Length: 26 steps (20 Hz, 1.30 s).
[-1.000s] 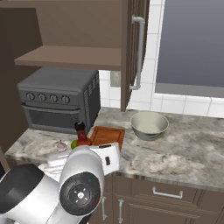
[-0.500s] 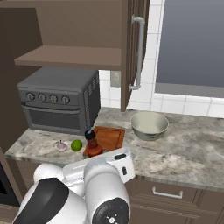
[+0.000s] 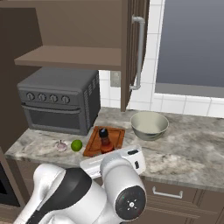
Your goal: Open the cabinet. Place the bowl and condiment on the counter. Then place the lime and garlic on the cutting board.
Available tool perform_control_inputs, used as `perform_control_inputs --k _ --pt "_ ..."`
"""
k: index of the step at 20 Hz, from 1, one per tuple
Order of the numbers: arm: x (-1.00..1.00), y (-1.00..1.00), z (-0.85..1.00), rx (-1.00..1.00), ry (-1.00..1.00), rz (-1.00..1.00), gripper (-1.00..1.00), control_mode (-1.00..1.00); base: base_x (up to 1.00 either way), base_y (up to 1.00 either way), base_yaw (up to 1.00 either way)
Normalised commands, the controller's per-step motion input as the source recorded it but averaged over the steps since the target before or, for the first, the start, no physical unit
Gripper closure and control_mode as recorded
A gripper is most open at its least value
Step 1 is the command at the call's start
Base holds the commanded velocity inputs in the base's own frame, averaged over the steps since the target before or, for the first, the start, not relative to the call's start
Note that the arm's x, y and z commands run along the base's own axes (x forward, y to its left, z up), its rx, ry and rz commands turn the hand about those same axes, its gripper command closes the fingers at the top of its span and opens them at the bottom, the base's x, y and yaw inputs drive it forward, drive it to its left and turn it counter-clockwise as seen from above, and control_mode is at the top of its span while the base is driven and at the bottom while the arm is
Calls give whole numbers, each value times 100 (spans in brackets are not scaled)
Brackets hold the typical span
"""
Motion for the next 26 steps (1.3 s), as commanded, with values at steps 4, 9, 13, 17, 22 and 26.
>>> perform_control_inputs --k 4,9,13,17,22,26 --pt "26 -45 -22 0 0 5 100 -100 0 0 0" --pt "30 -21 -23 0 0 2 100 -100 0 0 0" --pt "34 -1 -24 0 0 0 100 -100 0 0 0" --pt "27 -3 -24 0 0 1 100 -100 0 0 0" --pt "24 -14 -19 0 0 2 100 -100 0 0 0" --pt "26 -30 -16 0 0 5 100 -100 0 0 0"
